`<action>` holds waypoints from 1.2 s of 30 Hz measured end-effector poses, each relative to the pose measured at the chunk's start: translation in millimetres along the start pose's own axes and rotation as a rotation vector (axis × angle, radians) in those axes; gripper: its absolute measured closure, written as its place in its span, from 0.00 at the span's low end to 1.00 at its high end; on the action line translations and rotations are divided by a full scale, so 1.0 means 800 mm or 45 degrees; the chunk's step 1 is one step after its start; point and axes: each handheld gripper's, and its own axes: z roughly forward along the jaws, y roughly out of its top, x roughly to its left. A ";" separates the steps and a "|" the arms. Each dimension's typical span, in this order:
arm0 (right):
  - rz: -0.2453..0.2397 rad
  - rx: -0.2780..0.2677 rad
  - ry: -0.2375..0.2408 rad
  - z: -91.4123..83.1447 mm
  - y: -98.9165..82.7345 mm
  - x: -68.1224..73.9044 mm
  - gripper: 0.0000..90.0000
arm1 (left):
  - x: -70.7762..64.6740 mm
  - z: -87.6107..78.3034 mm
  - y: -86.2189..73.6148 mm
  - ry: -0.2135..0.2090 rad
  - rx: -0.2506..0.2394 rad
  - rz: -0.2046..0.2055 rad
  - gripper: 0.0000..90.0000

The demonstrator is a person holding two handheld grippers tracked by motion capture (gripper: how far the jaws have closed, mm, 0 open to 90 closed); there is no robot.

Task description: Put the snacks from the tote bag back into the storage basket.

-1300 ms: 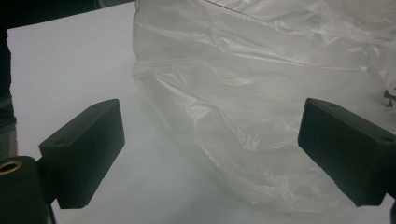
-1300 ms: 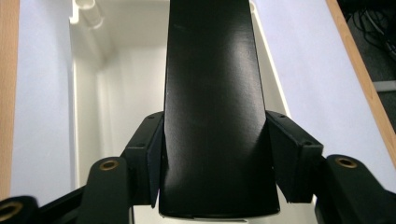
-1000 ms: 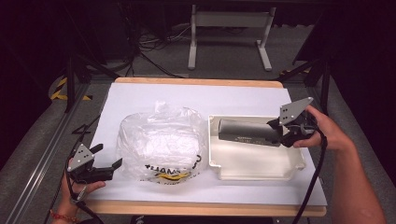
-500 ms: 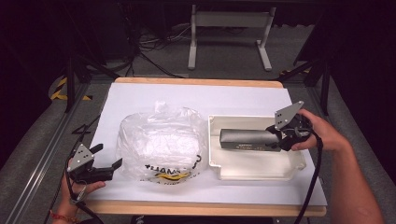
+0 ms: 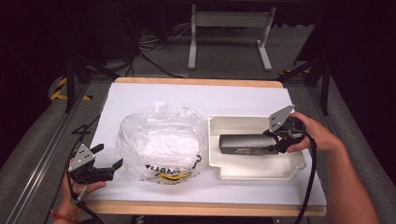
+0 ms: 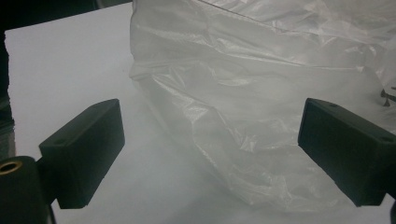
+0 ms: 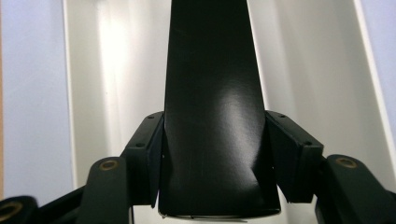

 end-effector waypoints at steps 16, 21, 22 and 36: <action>0.004 0.038 0.033 0.012 -0.007 -0.006 0.48 | -0.001 0.000 0.001 -0.001 -0.003 0.002 0.09; 0.004 0.088 0.035 0.019 -0.009 -0.006 0.48 | -0.001 -0.001 0.001 -0.001 -0.007 -0.003 0.09; 0.002 0.099 0.039 0.021 -0.010 -0.007 0.47 | -0.001 0.000 0.001 -0.002 -0.008 -0.002 0.09; -0.015 0.213 0.034 0.036 -0.007 -0.008 0.47 | -0.001 0.000 0.001 -0.005 -0.007 -0.001 0.09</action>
